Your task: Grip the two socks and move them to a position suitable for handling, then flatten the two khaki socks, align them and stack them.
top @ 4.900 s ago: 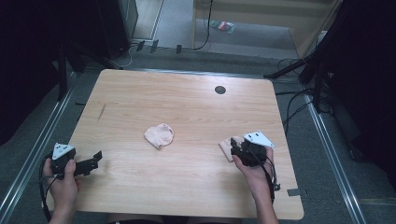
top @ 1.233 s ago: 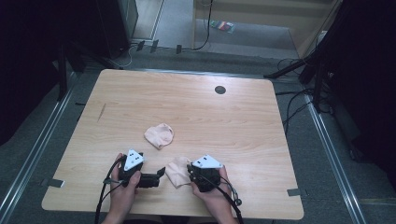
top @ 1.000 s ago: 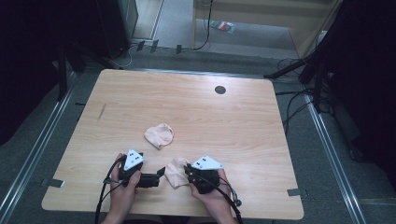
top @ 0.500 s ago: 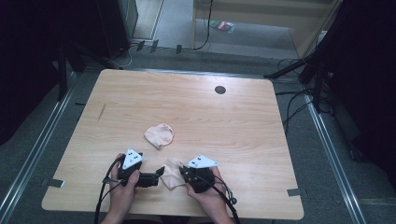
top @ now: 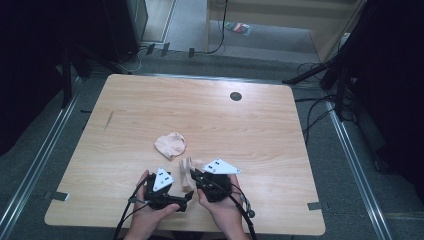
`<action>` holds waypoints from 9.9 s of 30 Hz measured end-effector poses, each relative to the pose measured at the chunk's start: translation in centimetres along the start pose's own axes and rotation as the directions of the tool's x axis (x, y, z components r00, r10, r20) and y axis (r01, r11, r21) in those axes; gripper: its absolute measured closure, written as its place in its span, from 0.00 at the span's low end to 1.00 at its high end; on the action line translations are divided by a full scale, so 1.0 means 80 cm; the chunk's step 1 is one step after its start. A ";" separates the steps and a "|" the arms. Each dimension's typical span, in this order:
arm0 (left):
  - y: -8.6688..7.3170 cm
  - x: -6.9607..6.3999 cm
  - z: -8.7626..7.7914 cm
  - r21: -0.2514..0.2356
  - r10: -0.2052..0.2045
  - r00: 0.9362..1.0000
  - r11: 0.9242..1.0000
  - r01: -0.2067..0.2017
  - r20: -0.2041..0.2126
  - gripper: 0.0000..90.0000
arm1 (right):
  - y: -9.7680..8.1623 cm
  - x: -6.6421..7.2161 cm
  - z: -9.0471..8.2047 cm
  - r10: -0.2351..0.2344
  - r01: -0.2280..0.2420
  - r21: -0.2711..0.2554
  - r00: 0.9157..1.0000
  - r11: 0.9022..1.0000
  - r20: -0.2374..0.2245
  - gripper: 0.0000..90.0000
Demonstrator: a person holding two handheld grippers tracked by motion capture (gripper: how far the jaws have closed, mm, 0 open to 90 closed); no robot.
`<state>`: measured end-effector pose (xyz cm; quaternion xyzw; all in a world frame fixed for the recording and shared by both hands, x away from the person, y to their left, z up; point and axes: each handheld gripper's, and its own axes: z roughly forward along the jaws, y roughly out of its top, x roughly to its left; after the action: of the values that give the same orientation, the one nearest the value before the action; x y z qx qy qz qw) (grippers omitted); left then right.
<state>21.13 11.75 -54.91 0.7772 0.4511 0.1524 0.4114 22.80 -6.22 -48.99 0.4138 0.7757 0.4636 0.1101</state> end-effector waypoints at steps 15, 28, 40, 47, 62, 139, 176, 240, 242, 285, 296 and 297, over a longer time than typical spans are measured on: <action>0.011 0.007 -0.004 -0.073 0.017 0.999 0.997 -0.014 0.033 0.91 | 0.021 0.013 -0.026 0.028 -0.032 -0.064 0.997 0.997 -0.073 0.98; -0.002 -0.001 -0.040 0.015 0.148 0.970 0.989 -0.147 -0.196 0.91 | 0.000 -0.004 -0.002 0.008 -0.009 -0.043 1.000 0.999 -0.023 0.99; 0.007 0.050 -0.049 -0.041 -0.024 0.998 0.999 0.026 0.056 0.54 | -0.029 -0.069 0.000 0.022 -0.033 0.096 0.994 0.995 0.108 0.98; 0.006 0.100 -0.034 -0.020 -0.213 0.977 0.977 0.214 0.020 0.63 | -0.031 -0.073 0.001 0.019 -0.030 0.107 0.995 0.994 0.097 0.98; 0.008 0.090 -0.032 0.056 -0.154 0.986 0.987 0.151 0.059 1.00 | -0.033 -0.069 -0.007 0.029 -0.036 0.090 0.997 0.995 0.078 0.98; -0.008 0.167 -0.081 -0.195 -0.238 0.969 0.955 0.223 -0.062 0.00 | 0.028 -0.034 0.006 -0.020 0.014 0.053 0.992 0.998 0.123 0.14; -0.024 0.194 -0.069 -0.188 -0.264 0.960 0.951 0.244 -0.091 0.00 | 0.079 -0.019 0.201 -0.153 0.108 0.302 0.980 0.947 0.127 0.84; -0.023 0.193 -0.067 -0.177 -0.258 0.962 0.955 0.240 -0.091 0.00 | 0.080 -0.084 0.121 -0.016 0.007 0.205 0.999 0.979 0.044 0.92; -0.023 0.193 -0.067 -0.175 -0.258 0.962 0.955 0.240 -0.090 0.00 | 0.077 -0.085 0.126 -0.013 0.004 0.240 0.999 0.971 0.038 0.87; 0.044 0.138 0.012 -0.093 -0.206 0.977 0.975 0.201 -0.051 0.54 | 0.164 0.004 0.075 -0.068 0.078 0.084 0.991 0.993 -0.113 0.98; 0.045 0.120 -0.016 -0.171 0.019 0.907 0.980 -0.100 -0.422 0.99 | 0.143 -0.036 0.068 -0.046 0.051 0.084 0.997 0.995 -0.055 0.98; 0.043 0.118 -0.012 -0.152 0.041 0.918 0.982 -0.109 -0.395 0.95 | 0.136 -0.041 0.070 -0.048 0.052 0.090 0.998 0.995 -0.041 0.98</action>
<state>27.68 19.13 -52.92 0.7099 0.4790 0.3579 0.3721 33.90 -2.65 -43.95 0.3897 0.8081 0.4329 0.0874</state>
